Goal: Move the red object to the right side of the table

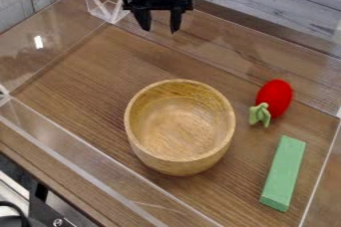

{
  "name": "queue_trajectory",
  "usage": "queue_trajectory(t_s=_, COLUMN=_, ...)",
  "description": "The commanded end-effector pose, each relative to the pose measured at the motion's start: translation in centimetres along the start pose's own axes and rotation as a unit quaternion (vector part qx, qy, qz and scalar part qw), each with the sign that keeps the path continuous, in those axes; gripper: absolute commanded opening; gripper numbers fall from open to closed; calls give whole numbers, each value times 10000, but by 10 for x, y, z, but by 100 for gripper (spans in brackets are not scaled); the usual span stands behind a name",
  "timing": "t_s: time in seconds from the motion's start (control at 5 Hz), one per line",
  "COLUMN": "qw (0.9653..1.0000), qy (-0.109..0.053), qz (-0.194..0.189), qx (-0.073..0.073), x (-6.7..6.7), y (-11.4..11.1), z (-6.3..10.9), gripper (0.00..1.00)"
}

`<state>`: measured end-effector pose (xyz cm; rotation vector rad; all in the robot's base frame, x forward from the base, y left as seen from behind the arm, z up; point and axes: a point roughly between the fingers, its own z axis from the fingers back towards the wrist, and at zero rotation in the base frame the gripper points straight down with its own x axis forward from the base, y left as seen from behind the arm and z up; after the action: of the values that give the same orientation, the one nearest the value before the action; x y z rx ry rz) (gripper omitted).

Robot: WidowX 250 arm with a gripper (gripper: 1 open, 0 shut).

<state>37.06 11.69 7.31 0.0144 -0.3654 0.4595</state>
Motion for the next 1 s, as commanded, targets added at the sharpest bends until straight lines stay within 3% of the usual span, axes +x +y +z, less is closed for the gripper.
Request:
queue_trajectory(t_s=0.0, qw=9993, qy=-244, qz=-275, qx=-86, x=6, y=-7, z=18, gripper=100)
queue_trajectory(t_s=0.4, qw=9995, qy=-277, qz=112, qx=86, x=-1, y=-16, z=10, gripper=100)
queue_trajectory(t_s=0.8, qw=9987, qy=-255, qz=-408, qx=-139, x=-1, y=-14, z=10, gripper=100)
